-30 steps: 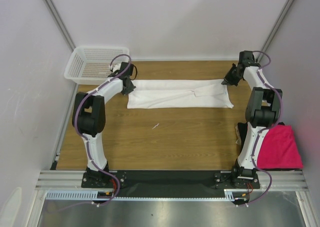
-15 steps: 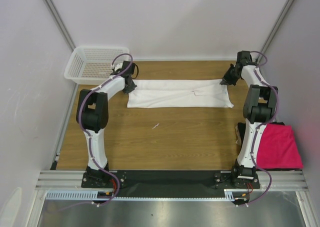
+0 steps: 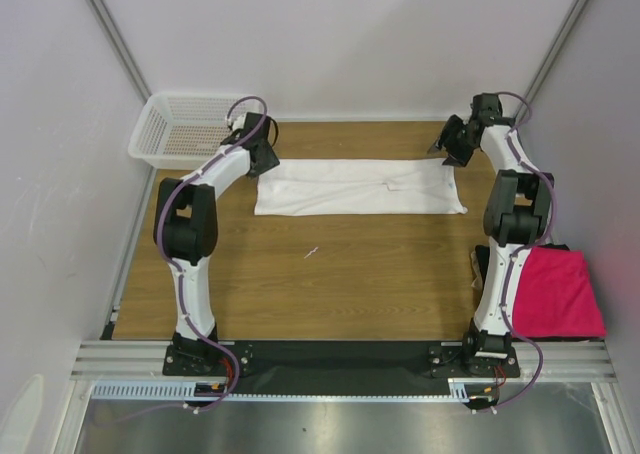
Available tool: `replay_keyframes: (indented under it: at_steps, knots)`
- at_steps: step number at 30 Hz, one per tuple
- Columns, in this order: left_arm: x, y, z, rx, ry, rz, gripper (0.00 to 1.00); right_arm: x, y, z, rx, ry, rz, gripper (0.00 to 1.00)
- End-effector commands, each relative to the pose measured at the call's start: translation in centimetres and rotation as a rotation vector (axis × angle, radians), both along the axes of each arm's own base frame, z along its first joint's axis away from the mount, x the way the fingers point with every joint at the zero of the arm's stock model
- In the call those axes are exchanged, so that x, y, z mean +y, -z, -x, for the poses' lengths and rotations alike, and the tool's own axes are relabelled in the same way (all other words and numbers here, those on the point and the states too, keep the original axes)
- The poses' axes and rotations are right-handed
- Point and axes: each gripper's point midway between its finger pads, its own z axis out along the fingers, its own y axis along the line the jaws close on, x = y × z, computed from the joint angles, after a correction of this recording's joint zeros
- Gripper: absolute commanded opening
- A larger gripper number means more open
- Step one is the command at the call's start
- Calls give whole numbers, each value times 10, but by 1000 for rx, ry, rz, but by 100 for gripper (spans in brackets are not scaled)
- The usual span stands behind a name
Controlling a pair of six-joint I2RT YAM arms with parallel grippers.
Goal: Fold and stack the t-shirts
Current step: Fold the tshirt
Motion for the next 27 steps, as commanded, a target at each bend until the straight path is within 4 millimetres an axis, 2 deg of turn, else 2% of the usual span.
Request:
replay_keyframes:
  at_steps: [1,3,4,5,6,7,8,9,11,17,18,20,21,22,23,25,27]
  knots:
    - [-31,-75,-22,-188,98,40,56,16,-56,-2,-101,10,-22,63]
    - [-49,-86,-19,-216,154,36,62,22,-56,12,-88,42,-49,65]
    - [-56,-93,-17,-229,182,45,69,28,-51,18,-78,47,-67,66]
    - [-62,-95,-15,-233,207,43,71,30,-67,16,-129,90,-93,69]
    - [-73,-98,-13,-243,233,53,77,32,-44,30,-80,108,-103,70]
    - [-79,-96,-10,-243,252,57,83,35,-44,33,-86,118,-116,71]
    - [-86,-99,-7,-250,281,71,84,37,-45,31,-101,152,-133,72]
    - [-97,-97,-4,-252,310,80,87,37,-37,41,-78,170,-135,74]
    - [-112,-96,0,-257,369,110,90,41,-32,43,-74,196,-155,81]
    - [-158,-90,13,-268,538,153,91,46,-11,51,-37,268,-191,84]
    - [-167,-83,16,-257,567,155,91,47,-7,53,-30,279,-202,84]
    - [-174,-75,19,-244,579,155,91,45,2,53,-30,296,-196,84]
    - [-179,-64,23,-218,596,170,91,45,3,52,-32,298,-199,84]
    - [-177,-58,23,-201,584,168,91,45,8,52,-29,299,-199,84]
    - [-177,-52,24,-186,570,170,91,58,8,52,-31,273,-200,84]
    - [-167,-39,26,-153,532,139,90,59,9,50,-38,273,-197,84]
    - [-161,-35,25,-150,519,134,89,57,7,48,-46,274,-189,84]
